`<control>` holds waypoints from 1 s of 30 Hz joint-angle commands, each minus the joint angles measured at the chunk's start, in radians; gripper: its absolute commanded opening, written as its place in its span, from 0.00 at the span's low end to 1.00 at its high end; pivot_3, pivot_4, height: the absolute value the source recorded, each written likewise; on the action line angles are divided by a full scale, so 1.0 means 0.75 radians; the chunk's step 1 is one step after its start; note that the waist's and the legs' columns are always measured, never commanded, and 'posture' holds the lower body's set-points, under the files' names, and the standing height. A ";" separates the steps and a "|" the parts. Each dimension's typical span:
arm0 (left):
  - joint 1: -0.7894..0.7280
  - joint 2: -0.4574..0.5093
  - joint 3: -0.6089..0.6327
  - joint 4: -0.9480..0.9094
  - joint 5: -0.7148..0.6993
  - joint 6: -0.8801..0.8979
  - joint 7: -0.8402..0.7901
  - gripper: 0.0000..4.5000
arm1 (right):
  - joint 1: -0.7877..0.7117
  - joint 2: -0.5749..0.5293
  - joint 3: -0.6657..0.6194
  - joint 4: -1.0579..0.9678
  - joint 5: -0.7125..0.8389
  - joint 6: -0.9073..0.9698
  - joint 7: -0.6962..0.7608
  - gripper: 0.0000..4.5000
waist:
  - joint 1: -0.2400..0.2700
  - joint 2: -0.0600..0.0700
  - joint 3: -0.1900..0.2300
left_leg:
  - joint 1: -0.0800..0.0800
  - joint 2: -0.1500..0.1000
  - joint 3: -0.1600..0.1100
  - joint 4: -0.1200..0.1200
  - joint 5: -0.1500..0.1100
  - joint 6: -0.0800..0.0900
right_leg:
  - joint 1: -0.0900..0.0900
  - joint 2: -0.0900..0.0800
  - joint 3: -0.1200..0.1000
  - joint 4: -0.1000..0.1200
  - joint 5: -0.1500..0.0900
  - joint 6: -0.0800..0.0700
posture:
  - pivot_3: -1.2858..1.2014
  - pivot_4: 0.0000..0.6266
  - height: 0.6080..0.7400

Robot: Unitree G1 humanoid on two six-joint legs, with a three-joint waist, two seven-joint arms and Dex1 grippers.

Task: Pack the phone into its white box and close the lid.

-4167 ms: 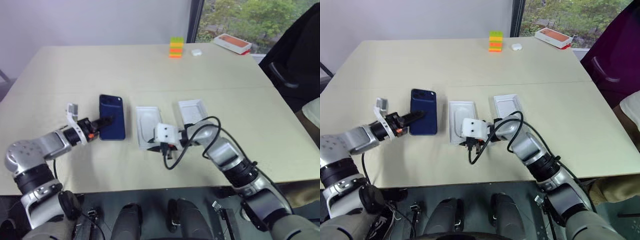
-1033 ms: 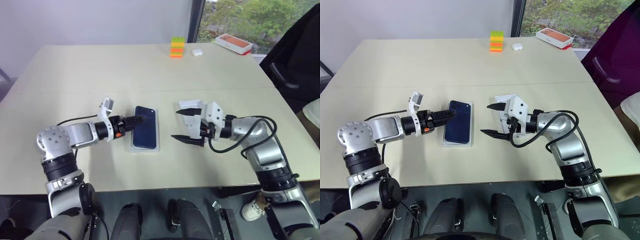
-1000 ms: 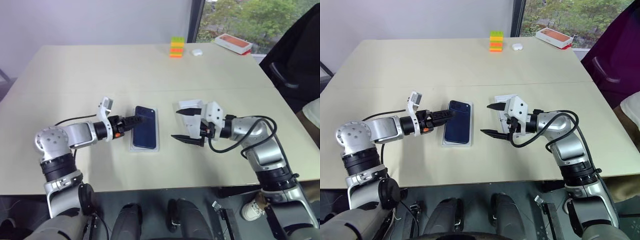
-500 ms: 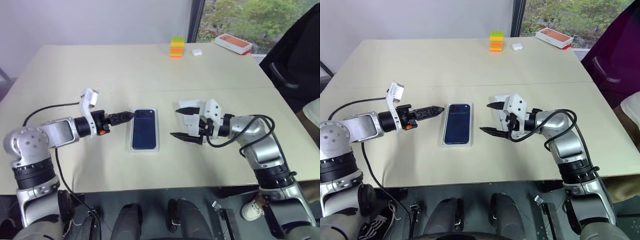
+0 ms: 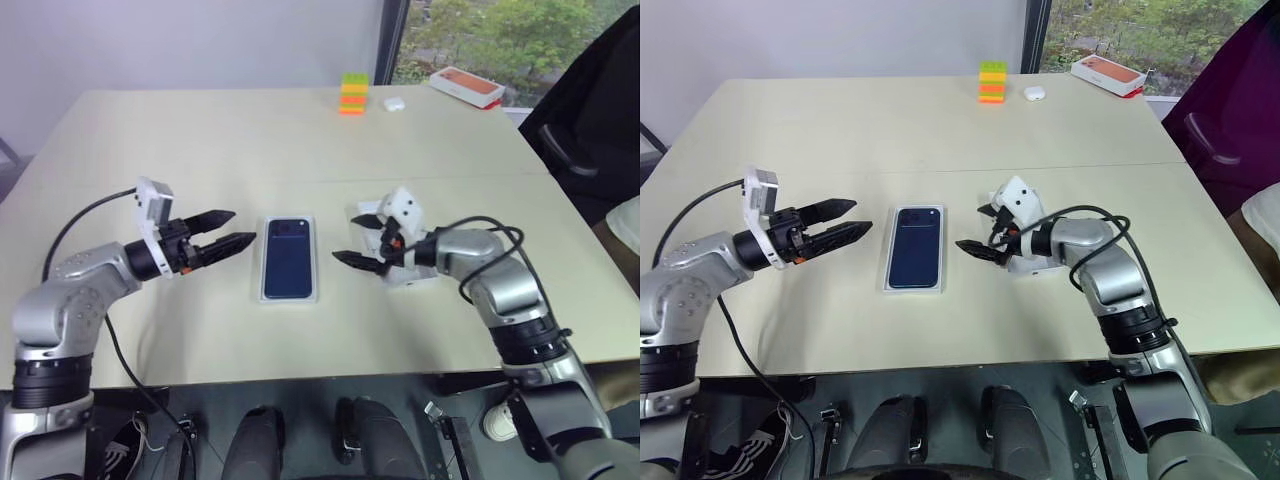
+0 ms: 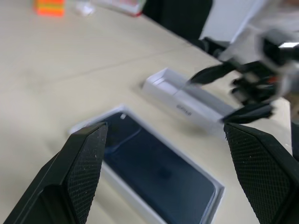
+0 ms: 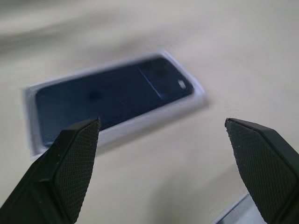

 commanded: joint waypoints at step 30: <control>-0.017 -0.106 -0.186 0.371 0.415 -0.446 0.006 0.00 | -0.017 0.002 0.219 0.042 -0.259 -0.231 -0.138 0.00 | -0.001 0.000 0.000 | -0.001 0.001 0.001 0.000 -0.001 0.002 | -0.001 0.001 0.000 0.000 0.000 0.001 | 0.52 0.24 1.00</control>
